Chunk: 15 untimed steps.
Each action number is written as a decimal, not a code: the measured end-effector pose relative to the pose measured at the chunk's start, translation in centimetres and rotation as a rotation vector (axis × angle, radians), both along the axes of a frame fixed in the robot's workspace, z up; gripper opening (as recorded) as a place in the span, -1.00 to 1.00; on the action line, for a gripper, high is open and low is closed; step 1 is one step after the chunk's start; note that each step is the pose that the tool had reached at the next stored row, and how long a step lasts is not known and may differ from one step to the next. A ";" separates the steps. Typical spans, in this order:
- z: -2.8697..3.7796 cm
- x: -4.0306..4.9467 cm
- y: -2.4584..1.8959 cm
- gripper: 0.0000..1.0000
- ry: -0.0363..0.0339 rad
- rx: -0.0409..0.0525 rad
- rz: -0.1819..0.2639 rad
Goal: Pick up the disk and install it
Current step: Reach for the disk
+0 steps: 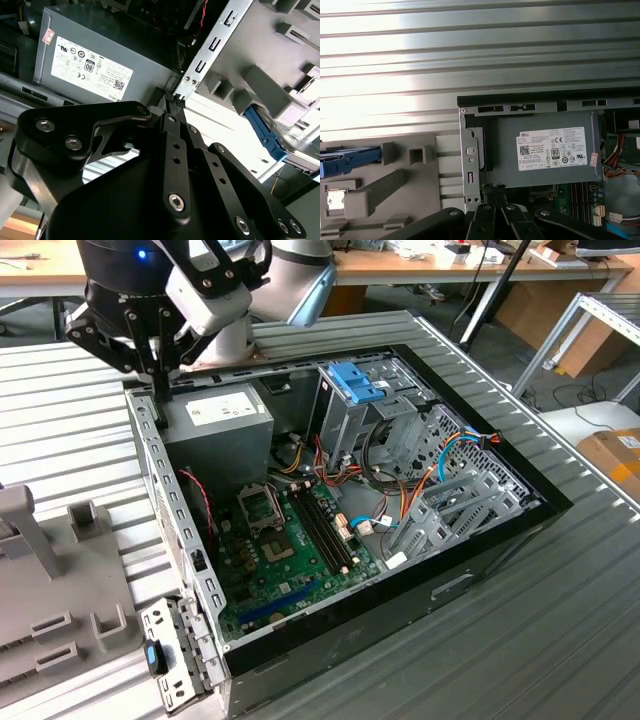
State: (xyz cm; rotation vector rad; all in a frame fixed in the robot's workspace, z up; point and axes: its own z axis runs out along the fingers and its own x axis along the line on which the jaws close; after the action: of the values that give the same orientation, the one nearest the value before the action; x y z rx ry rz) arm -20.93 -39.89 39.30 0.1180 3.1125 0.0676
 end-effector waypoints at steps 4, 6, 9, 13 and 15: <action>-0.01 -0.72 0.00 -0.79 0.0000 0.0000 0.000; -0.01 -0.87 0.00 -0.79 0.0000 0.0000 0.000; -0.01 -1.08 0.00 -0.79 0.0000 0.0000 0.000; -0.01 -1.39 0.00 -0.79 0.0000 0.0000 0.000; -0.02 -1.51 0.00 -0.79 0.0000 0.0001 0.000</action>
State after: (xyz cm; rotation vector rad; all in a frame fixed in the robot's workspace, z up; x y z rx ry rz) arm -22.44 -39.89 39.28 0.1180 3.1124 0.0677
